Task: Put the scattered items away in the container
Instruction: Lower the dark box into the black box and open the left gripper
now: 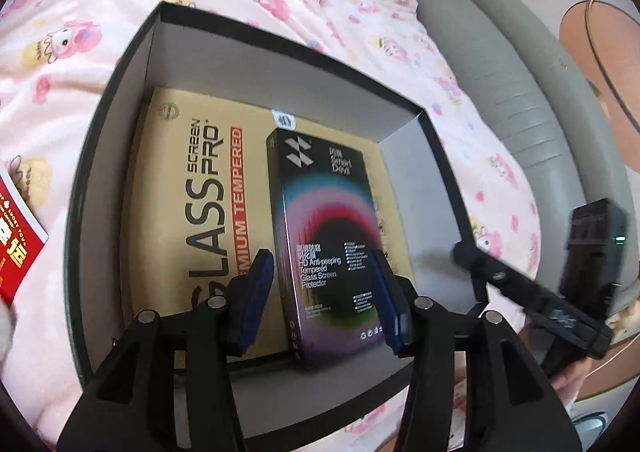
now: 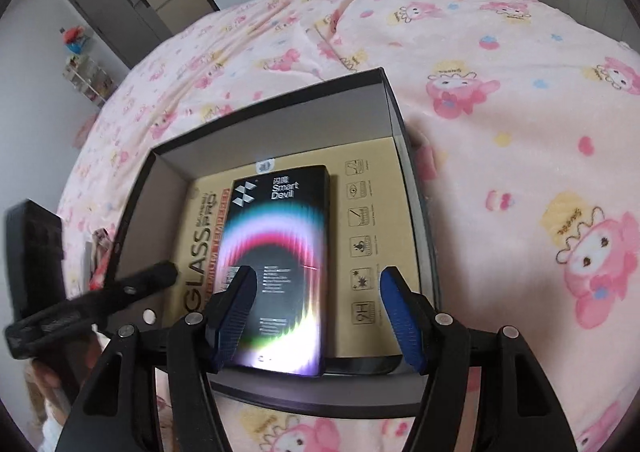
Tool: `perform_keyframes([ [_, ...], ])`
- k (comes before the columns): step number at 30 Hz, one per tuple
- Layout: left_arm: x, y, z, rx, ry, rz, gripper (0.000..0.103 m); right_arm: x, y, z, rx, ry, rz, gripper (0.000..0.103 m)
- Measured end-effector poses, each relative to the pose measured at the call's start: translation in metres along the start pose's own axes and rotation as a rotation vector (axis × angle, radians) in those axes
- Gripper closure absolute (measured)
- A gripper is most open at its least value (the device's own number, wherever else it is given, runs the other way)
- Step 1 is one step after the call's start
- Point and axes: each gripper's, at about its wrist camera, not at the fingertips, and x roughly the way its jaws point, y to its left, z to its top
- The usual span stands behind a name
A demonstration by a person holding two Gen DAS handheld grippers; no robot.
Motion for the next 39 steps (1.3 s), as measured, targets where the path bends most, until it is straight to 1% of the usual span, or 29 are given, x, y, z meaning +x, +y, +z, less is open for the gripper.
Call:
perform_keyframes([
  [2,0.000,-0.005,-0.001,0.007,0.007,0.007,0.054,-0.006,0.007,-0.001,-0.032,-0.038,0.001,0.041],
  [4,-0.002,-0.010,-0.001,0.014,0.006,0.031,0.054,-0.011,0.014,-0.002,-0.070,-0.067,-0.024,0.041],
  [7,0.001,-0.015,0.001,0.022,0.050,0.148,0.054,-0.011,0.015,-0.003,-0.098,-0.068,-0.069,0.041],
  [8,0.003,-0.018,0.002,0.027,0.069,0.177,0.054,-0.009,0.015,-0.003,-0.111,-0.064,-0.105,0.041],
  [9,0.004,-0.018,0.002,0.032,0.087,0.181,0.054,-0.010,0.015,-0.002,-0.138,-0.073,-0.180,0.043],
  [10,0.008,-0.019,0.002,0.037,0.114,0.184,0.054,-0.013,0.015,-0.001,-0.158,-0.096,-0.222,0.043],
  [11,0.014,-0.020,0.003,0.030,0.148,0.200,0.054,-0.018,0.014,0.000,-0.167,-0.120,-0.238,0.043],
  [12,0.018,-0.019,0.003,0.022,0.169,0.223,0.054,-0.024,0.013,0.002,-0.166,-0.140,-0.235,0.043],
  [14,0.030,-0.018,0.007,0.005,0.199,0.282,0.054,-0.035,0.005,0.009,-0.120,-0.159,-0.165,0.043],
  [16,0.041,-0.016,0.010,-0.013,0.214,0.301,0.054,-0.038,-0.005,0.013,-0.068,-0.151,-0.074,0.043],
  [17,0.048,-0.014,0.011,-0.035,0.233,0.296,0.055,-0.037,-0.010,0.014,-0.049,-0.138,-0.046,0.044],
  [18,0.055,-0.013,0.011,-0.062,0.250,0.280,0.055,-0.033,-0.014,0.015,-0.039,-0.124,-0.040,0.048],
  [19,0.057,-0.015,0.012,-0.072,0.248,0.280,0.054,-0.027,-0.018,0.015,-0.024,-0.100,-0.045,0.049],
  [20,0.060,-0.019,0.012,-0.069,0.258,0.281,0.054,-0.022,-0.021,0.014,-0.013,-0.085,-0.046,0.049],
  [22,0.068,-0.030,0.012,-0.056,0.312,0.245,0.053,-0.014,-0.027,0.013,0.014,-0.055,-0.028,0.049],
  [23,0.072,-0.035,0.011,-0.052,0.347,0.201,0.053,-0.012,-0.030,0.012,0.028,-0.047,-0.012,0.049],
  [24,0.074,-0.040,0.010,-0.053,0.362,0.134,0.053,-0.013,-0.031,0.014,0.039,-0.051,-0.004,0.049],
  [25,0.071,-0.042,0.012,-0.066,0.347,0.058,0.053,-0.015,-0.032,0.015,0.046,-0.063,-0.001,0.049],
  [26,0.066,-0.043,0.015,-0.081,0.320,0.010,0.053,-0.018,-0.032,0.018,0.052,-0.080,0.001,0.049],
  [27,0.061,-0.043,0.019,-0.080,0.285,0.012,0.053,-0.021,-0.033,0.019,0.054,-0.096,-0.002,0.050],
  [28,0.057,-0.043,0.024,-0.066,0.256,0.055,0.053,-0.023,-0.033,0.021,0.048,-0.113,-0.012,0.059],
  [29,0.057,-0.042,0.027,-0.055,0.240,0.106,0.054,-0.025,-0.034,0.022,0.041,-0.120,-0.029,0.063],
  [30,0.059,-0.039,0.031,-0.055,0.235,0.158,0.055,-0.026,-0.035,0.023,0.039,-0.126,-0.056,0.065],
  [31,0.062,-0.036,0.033,-0.064,0.246,0.180,0.055,-0.026,-0.038,0.024,0.044,-0.131,-0.068,0.066],
  [33,0.070,-0.033,0.036,-0.084,0.269,0.180,0.056,-0.025,-0.043,0.027,0.058,-0.124,-0.065,0.069],
  [35,0.081,-0.036,0.036,-0.069,0.310,0.179,0.056,-0.023,-0.051,0.030,0.094,-0.114,-0.045,0.070],
  [37,0.091,-0.044,0.035,-0.044,0.350,0.142,0.054,-0.021,-0.057,0.031,0.115,-0.104,-0.034,0.070],
  [38,0.092,-0.049,0.035,-0.017,0.361,0.141,0.054,-0.019,-0.057,0.032,0.115,-0.098,-0.034,0.069],
  [39,0.093,-0.054,0.035,0.016,0.379,0.125,0.054,-0.016,-0.057,0.033,0.114,-0.089,-0.035,0.069],
])
